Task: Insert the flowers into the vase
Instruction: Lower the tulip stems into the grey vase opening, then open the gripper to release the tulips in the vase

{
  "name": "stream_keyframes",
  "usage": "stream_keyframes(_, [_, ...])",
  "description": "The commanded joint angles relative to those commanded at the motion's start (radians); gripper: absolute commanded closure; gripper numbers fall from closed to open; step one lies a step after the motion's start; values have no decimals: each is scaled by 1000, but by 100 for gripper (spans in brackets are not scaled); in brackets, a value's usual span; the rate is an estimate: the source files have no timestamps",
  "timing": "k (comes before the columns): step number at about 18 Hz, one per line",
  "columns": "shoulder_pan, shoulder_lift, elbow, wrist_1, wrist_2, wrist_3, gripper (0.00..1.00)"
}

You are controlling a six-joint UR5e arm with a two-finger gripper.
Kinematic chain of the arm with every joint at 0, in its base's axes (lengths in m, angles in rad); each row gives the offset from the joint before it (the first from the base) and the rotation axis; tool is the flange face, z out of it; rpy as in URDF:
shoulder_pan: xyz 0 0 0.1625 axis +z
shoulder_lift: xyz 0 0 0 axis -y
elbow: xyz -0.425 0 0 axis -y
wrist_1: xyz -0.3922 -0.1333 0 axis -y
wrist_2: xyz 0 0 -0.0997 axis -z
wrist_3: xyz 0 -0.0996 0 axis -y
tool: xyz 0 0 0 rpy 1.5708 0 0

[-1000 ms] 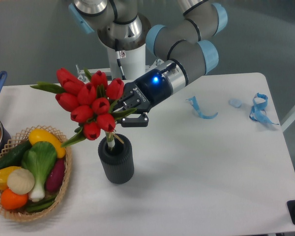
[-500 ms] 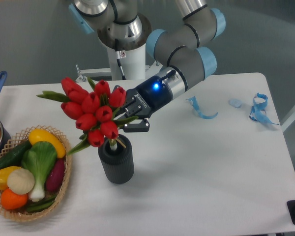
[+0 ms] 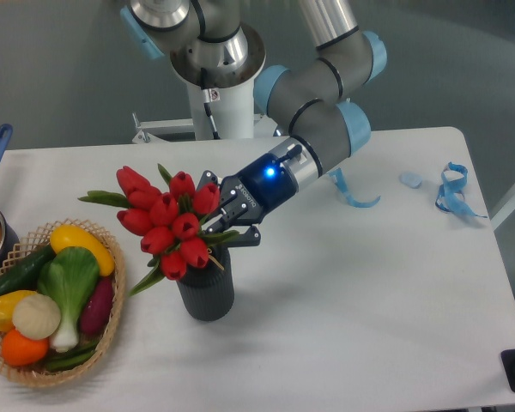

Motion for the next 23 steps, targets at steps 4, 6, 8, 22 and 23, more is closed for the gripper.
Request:
stream_keyframes(4, [0, -34, -3, 0, 3, 22, 78])
stream_keyframes(6, [-2, -40, -5, 0, 3, 31, 78])
stream_keyframes(8, [0, -45, -2, -2, 5, 34, 75])
stream_keyframes(22, [12, -35, 11, 6, 95, 57, 0])
stream_keyframes(23, [15, -32, 11, 6, 97, 57, 0])
